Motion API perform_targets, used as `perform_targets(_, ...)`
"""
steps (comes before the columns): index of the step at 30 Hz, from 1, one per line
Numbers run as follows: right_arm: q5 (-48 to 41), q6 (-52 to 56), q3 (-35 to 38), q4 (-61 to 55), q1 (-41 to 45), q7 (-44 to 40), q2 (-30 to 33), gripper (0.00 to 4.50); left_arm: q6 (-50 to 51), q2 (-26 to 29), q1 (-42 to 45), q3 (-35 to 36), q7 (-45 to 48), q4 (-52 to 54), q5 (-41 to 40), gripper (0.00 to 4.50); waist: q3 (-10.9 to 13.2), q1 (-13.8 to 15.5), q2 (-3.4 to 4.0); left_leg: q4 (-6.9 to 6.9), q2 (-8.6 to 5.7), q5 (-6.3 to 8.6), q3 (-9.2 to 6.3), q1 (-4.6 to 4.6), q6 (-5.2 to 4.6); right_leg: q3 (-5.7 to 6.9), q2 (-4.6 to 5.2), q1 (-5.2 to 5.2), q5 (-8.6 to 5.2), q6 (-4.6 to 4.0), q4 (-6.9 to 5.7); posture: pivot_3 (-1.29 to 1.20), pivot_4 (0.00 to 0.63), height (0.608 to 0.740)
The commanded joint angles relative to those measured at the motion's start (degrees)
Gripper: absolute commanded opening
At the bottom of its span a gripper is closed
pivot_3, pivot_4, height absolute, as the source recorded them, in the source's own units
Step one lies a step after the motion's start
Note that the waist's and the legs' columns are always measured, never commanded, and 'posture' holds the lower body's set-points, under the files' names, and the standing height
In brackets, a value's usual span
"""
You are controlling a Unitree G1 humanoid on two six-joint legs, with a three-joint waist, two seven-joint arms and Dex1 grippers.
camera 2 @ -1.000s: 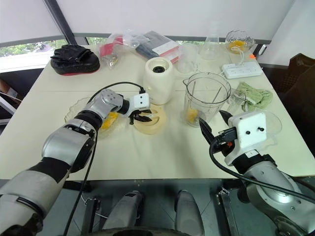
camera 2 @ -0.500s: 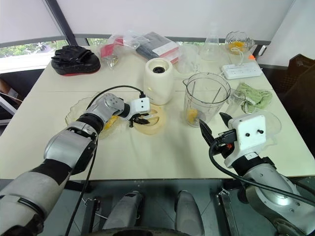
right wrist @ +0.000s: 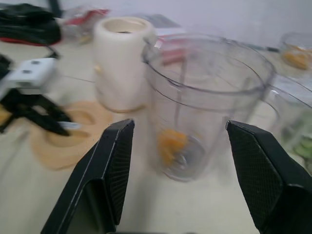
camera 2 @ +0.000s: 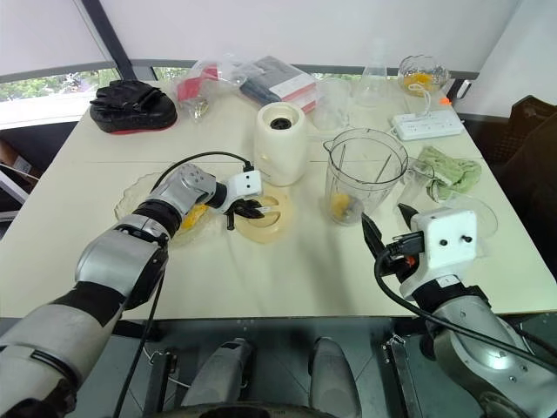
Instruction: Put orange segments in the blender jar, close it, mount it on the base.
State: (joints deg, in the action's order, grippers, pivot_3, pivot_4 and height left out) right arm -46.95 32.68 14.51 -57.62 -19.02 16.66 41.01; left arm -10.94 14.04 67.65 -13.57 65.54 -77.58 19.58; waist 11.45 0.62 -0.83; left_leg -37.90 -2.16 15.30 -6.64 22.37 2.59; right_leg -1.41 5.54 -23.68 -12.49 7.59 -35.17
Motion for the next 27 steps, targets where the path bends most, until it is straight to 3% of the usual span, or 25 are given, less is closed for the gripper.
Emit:
perform_targets(1, 5.04, -0.24, 1.17, 1.13, -0.05, 0.26, -3.13, 3.1, -1.59, 0.72, 3.0, 2.74, 4.46, 2.06, -3.42, 0.26, 0.0, 0.01, 0.0, 0.0, 0.0, 0.0, 0.0, 0.0, 0.0, 0.0, 0.0, 0.0, 0.0, 0.0, 0.0, 0.0, 0.15, 0.74)
perform_targets(10, 14.8, -3.02, -0.64, 15.74, 8.55, -2.21, -15.41, 3.1, -0.78, 1.74, 4.78, 7.62, 11.62, 6.49, -10.41, 0.26, 0.0, -0.62, 0.04, 0.0, 0.01, 0.0, 0.01, -0.03, 0.0, -0.01, 0.0, -0.01, 0.0, -0.02, -0.03, 0.0, 0.15, 0.74)
perform_targets(27, 24.91, -7.1, -0.63, 35.14, 21.97, -12.0, -20.6, 3.1, 1.86, 6.14, 2.69, 8.51, 13.54, 13.7, -14.79, 0.26, 0.01, -1.53, 0.06, 0.01, 0.0, 0.0, 0.01, -0.01, 0.0, -0.02, -0.01, -0.18, 0.01, 0.0, -0.28, 0.0, 0.15, 0.74)
